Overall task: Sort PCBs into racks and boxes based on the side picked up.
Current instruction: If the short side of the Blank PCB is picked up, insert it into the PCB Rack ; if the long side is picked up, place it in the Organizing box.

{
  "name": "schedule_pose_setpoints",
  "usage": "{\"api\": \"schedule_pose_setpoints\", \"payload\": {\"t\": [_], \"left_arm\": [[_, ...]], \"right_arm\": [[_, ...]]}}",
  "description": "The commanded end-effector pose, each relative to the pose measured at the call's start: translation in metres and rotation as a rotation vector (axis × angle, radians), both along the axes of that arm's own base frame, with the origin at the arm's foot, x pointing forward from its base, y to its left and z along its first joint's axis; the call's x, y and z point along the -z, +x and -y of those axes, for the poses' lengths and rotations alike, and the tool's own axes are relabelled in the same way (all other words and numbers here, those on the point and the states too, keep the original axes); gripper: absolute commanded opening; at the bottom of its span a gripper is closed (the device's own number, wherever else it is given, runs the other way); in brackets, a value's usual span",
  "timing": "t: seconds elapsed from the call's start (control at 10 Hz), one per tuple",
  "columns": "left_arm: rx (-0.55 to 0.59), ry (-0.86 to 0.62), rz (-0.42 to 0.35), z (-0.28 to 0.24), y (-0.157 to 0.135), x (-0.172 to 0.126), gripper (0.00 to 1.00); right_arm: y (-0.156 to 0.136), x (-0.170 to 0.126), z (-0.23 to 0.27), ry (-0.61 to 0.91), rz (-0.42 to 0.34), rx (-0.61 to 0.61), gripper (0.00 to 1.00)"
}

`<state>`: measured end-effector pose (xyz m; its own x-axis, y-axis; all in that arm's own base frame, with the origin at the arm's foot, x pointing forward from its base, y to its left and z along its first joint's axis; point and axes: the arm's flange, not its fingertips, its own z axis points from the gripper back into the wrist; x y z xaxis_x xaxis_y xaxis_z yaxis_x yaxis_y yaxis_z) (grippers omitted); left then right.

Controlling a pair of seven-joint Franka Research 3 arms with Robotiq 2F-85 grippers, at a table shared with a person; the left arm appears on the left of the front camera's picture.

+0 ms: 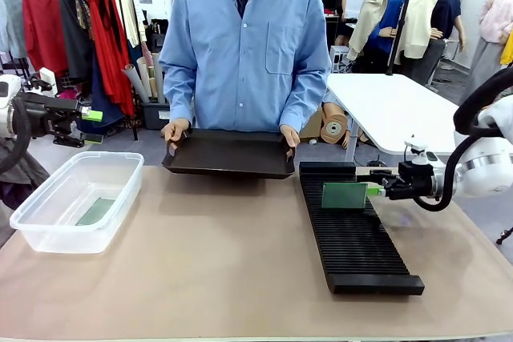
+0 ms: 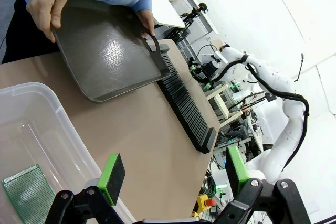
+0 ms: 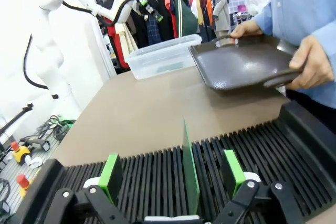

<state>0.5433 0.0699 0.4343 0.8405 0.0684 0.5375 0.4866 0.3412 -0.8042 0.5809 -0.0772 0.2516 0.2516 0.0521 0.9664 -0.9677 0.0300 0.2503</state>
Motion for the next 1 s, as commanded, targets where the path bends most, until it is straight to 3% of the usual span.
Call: {"api": "schedule_pose_setpoints", "payload": {"t": [0.0,0.4,0.6,0.9], "left_arm": [[0.001,0.007,0.001,-0.001,-0.001,-0.001,1.0],[0.001,0.007,0.001,-0.001,-0.001,-0.001,1.0],[0.001,0.007,0.001,-0.001,-0.001,-0.001,1.0],[0.001,0.007,0.001,-0.001,-0.001,-0.001,1.0]], "right_arm": [[-0.017,-0.041,-0.002,-0.016,-0.02,0.038,1.0],[-0.067,-0.096,-0.021,-0.023,-0.1,0.039,1.0],[-0.096,-0.118,-0.033,0.008,-0.233,0.015,1.0],[-0.129,-0.155,-0.046,0.042,-0.531,0.026,1.0]]}}
